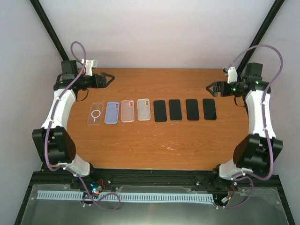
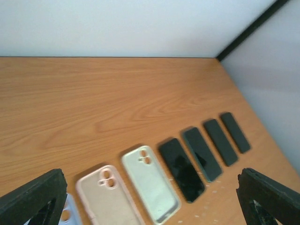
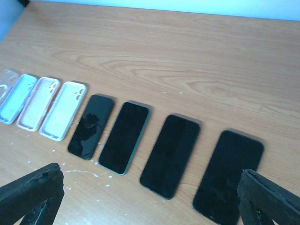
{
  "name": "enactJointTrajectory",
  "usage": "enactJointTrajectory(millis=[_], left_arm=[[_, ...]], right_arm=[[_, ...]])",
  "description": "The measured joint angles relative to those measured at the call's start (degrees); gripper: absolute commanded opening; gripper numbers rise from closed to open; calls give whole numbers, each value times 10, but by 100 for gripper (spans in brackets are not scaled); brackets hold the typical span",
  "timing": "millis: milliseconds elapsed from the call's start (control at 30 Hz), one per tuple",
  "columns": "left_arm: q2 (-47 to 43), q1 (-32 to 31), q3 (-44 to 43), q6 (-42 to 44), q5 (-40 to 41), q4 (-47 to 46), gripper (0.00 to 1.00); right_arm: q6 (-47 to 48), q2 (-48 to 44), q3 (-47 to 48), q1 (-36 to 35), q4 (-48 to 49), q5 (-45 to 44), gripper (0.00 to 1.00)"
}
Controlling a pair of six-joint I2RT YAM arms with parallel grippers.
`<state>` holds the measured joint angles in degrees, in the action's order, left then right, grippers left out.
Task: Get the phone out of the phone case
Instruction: Reset both arms
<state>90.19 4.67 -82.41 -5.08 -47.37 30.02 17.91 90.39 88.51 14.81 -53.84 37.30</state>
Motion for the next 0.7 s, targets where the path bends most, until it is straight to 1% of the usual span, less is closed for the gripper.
enactJointTrajectory(millis=[67,167,400,600,700], left_arm=[[-11,12,12,12,27,2,100],[-25,14,35,35,72,4,100],[-105,14,183,66,117,-28,100],[-125,14,228,70,136,-69,100],[-125,14,245,70,143,-82,100]], right_arm=[[-8,-46,-37,-13,23,7,100],[-23,-111,-104,-27,61,11,100],[-52,-232,-261,-43,156,13,100],[-65,-278,-355,-47,220,13,100],[-68,-283,-388,-49,241,12,100]])
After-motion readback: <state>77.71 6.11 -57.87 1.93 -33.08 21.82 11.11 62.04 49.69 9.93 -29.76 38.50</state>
